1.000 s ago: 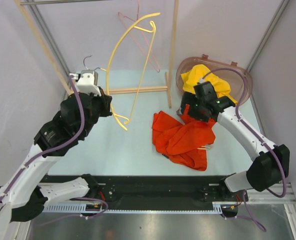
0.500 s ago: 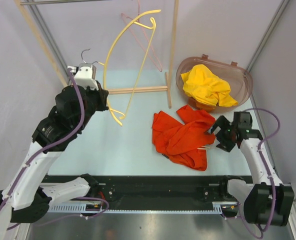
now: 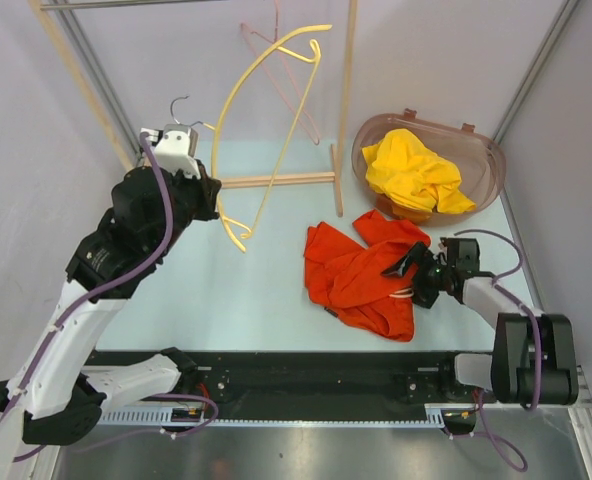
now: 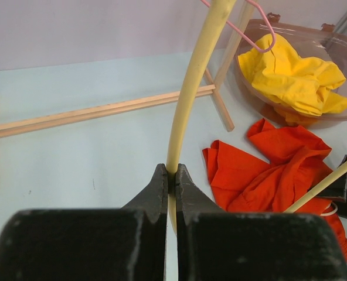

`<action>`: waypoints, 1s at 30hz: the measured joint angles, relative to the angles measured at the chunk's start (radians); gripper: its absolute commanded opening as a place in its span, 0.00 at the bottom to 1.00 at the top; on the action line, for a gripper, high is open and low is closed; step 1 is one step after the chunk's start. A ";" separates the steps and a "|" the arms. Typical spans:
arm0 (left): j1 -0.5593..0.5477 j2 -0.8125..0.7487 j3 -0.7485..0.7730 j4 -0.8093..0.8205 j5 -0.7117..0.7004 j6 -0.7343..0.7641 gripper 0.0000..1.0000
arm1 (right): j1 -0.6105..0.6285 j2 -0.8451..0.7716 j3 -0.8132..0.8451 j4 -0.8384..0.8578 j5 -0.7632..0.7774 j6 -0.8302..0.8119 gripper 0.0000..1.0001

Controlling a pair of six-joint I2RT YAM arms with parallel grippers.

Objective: Remove the shorts from the hanger

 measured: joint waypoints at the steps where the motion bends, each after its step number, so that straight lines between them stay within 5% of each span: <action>1: 0.000 -0.001 0.000 0.000 0.000 0.000 0.00 | 0.013 0.024 0.002 0.029 -0.018 0.006 0.90; 5: 0.005 -0.009 0.000 0.000 0.000 -0.001 0.00 | 0.143 0.107 0.010 0.173 -0.024 0.043 0.55; 9: 0.012 -0.024 -0.007 0.001 -0.001 -0.003 0.00 | 0.280 0.156 0.017 0.235 -0.009 0.094 0.09; 11: 0.013 -0.034 -0.016 0.004 -0.001 -0.011 0.00 | 0.336 0.156 0.049 0.227 -0.004 0.100 0.00; 18: 0.016 -0.041 -0.019 0.006 -0.003 -0.048 0.00 | 0.417 0.137 0.367 0.068 0.022 0.062 0.00; 30: 0.017 0.003 0.005 0.007 -0.003 -0.079 0.00 | 0.178 0.069 0.822 -0.140 0.030 0.008 0.00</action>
